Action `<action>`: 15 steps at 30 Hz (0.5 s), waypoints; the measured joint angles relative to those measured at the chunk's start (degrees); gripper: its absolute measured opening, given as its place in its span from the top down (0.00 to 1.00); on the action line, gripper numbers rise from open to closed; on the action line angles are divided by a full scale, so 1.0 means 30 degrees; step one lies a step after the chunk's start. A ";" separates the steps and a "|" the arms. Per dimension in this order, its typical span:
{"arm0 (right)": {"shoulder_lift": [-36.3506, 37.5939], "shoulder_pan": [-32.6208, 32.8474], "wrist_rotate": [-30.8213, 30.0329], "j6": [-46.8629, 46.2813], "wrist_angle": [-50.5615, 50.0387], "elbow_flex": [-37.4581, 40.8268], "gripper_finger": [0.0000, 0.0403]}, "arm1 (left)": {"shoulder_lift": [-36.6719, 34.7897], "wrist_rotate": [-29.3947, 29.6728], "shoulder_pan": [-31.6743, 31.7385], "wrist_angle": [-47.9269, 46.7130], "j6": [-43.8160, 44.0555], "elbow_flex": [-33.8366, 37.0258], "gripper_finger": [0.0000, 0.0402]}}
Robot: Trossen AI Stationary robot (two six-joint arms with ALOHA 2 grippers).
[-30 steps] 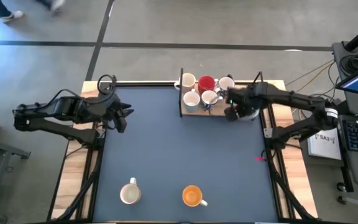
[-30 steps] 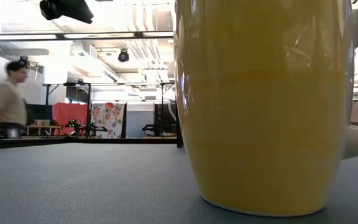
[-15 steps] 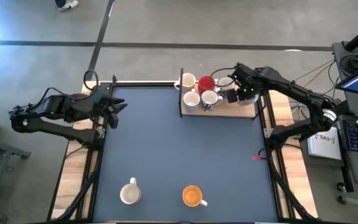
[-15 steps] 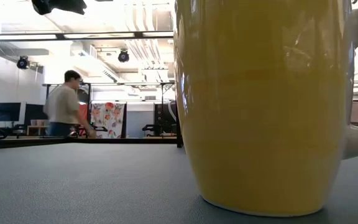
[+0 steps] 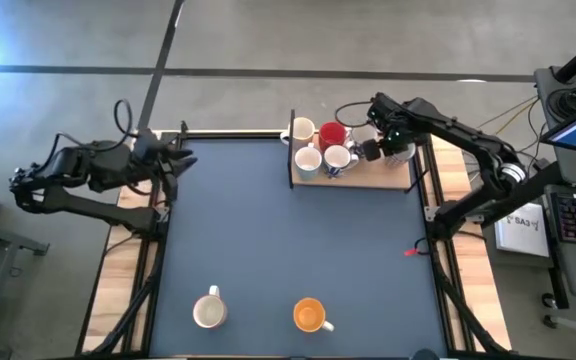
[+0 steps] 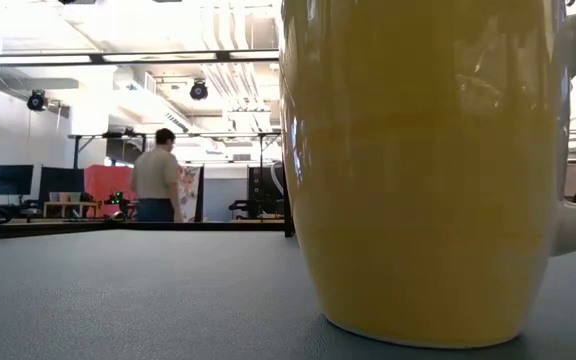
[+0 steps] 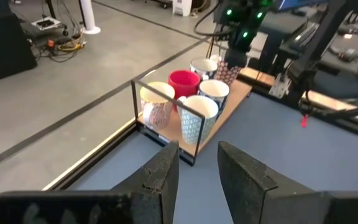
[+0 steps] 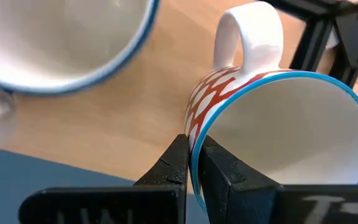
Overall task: Place coffee mugs
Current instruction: Put the dark red mug on the shelf
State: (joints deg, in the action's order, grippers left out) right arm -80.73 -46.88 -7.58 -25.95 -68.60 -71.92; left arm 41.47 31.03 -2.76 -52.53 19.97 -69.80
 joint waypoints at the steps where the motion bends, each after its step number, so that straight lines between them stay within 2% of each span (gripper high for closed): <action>1: -0.0181 -0.0069 0.0036 0.0136 0.0065 -0.0180 0.97 | 0.0018 0.0007 -0.0009 -0.0005 0.0000 -0.0174 0.77; 9: -0.1408 -0.0720 0.0201 0.1508 0.0493 -0.1809 0.97 | 0.0146 0.1012 -0.0007 -0.0080 -0.0480 -0.1116 0.77; 15: -0.2563 -0.0974 0.0186 0.2271 0.0480 -0.2825 0.97 | 0.0124 0.1064 -0.0007 -0.0080 -0.0421 -0.1247 0.77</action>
State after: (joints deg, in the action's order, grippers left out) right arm -88.42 -49.80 -7.03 -19.14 -67.16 -80.39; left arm 41.85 34.22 -2.79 -52.77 18.70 -73.54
